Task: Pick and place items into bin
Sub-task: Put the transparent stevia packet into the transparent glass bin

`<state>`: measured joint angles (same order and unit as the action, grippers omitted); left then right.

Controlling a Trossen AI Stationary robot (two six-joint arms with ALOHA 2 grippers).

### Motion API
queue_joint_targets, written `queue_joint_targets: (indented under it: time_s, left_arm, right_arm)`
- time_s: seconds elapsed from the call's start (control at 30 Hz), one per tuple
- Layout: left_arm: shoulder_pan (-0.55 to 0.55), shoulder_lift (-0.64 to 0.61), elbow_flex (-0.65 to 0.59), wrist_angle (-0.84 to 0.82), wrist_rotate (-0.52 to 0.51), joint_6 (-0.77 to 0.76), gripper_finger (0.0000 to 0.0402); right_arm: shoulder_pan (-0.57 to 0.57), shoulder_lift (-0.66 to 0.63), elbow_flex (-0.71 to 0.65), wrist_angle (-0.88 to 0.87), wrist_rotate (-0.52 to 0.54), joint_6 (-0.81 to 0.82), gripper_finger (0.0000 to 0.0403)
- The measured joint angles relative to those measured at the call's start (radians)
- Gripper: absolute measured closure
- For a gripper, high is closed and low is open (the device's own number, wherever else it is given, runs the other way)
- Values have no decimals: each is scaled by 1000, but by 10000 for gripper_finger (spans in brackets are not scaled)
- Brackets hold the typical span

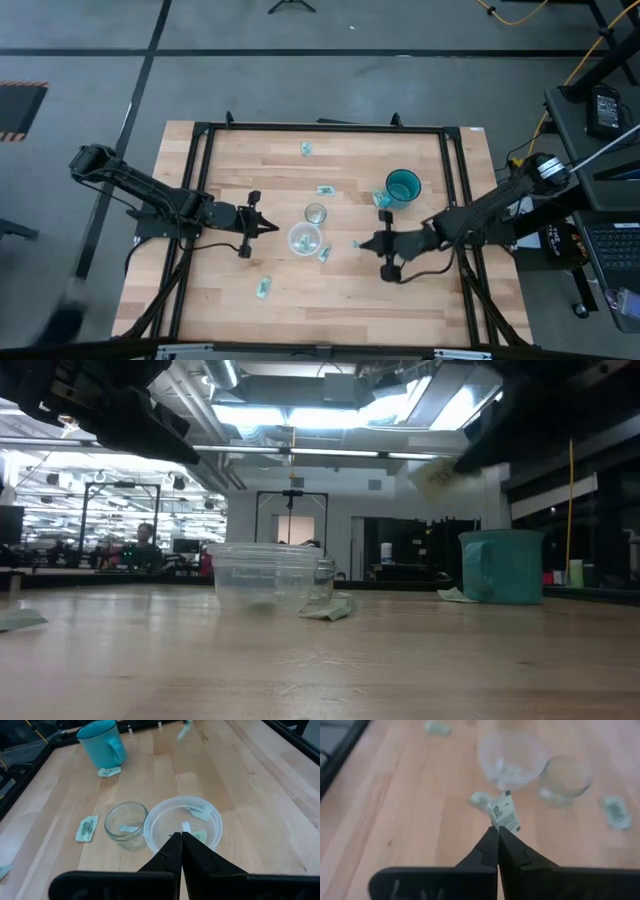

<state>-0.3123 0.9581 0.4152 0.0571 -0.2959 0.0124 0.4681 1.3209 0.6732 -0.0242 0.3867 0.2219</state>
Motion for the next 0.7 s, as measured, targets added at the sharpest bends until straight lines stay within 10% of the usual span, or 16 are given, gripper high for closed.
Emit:
queue_joint_targets:
  time_s: [0.43,0.7]
  left_arm:
    - [0,1,-8,75,-34,26,400]
    - [2,1,-203,458,-25,79,400]
  right_arm:
    - [-94,-107,-163,408,-130,-284,403]
    - [-102,-104,-195,521,-128,-318,403]
